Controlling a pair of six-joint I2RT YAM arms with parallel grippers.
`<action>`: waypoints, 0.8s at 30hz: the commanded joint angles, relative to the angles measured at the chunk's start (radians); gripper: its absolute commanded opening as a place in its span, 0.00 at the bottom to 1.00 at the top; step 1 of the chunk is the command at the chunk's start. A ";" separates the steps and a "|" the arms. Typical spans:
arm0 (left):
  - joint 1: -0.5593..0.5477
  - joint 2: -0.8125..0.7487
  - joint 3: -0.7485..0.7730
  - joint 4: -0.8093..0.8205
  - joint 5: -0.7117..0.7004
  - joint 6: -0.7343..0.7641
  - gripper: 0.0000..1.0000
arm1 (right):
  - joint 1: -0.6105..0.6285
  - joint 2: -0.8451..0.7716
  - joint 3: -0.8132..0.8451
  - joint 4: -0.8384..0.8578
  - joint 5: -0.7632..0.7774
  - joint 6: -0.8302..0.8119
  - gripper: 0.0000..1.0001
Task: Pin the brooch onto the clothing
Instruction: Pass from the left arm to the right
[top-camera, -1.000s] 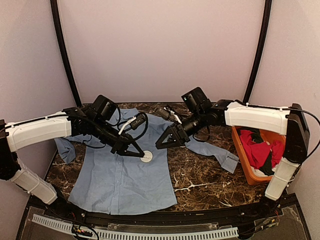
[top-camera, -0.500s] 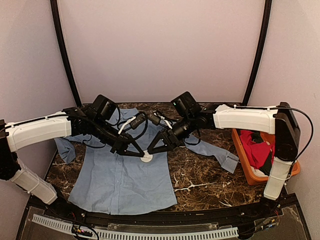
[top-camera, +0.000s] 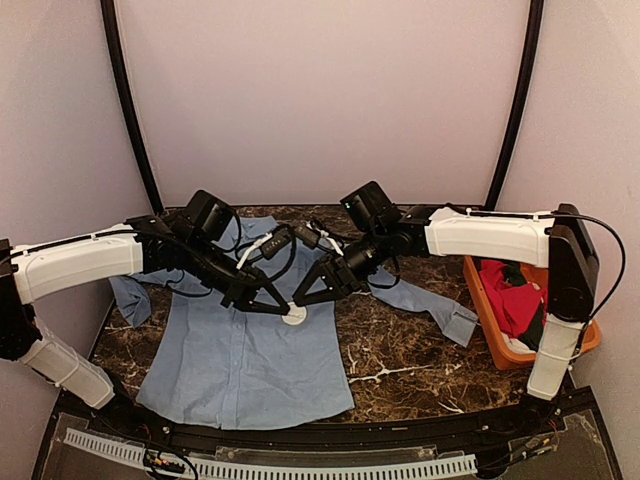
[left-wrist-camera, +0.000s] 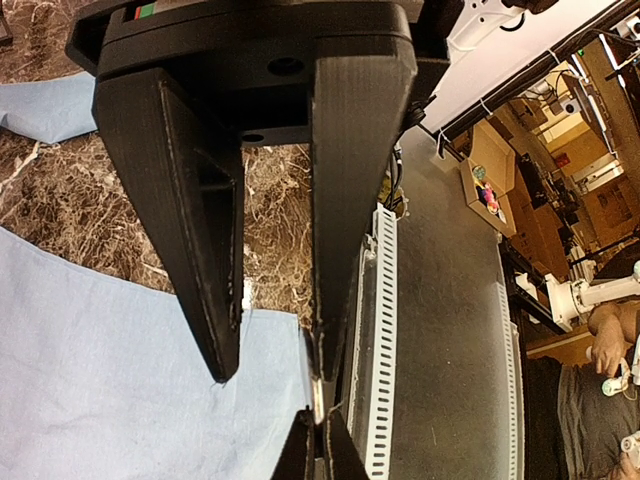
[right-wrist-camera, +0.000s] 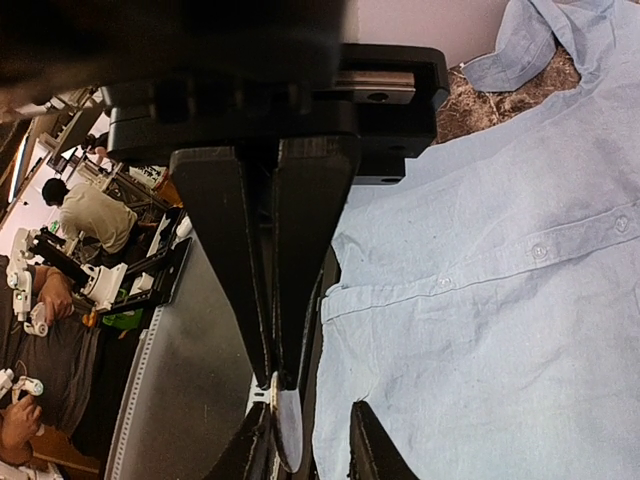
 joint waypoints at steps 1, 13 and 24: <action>-0.004 -0.009 -0.016 0.017 0.016 -0.006 0.01 | 0.018 -0.008 -0.011 0.006 -0.039 -0.052 0.28; 0.000 -0.035 -0.042 0.071 0.007 -0.063 0.01 | 0.015 -0.067 -0.100 0.154 -0.092 -0.007 0.29; 0.006 -0.037 -0.052 0.094 0.009 -0.081 0.01 | 0.002 -0.097 -0.152 0.257 -0.085 0.063 0.27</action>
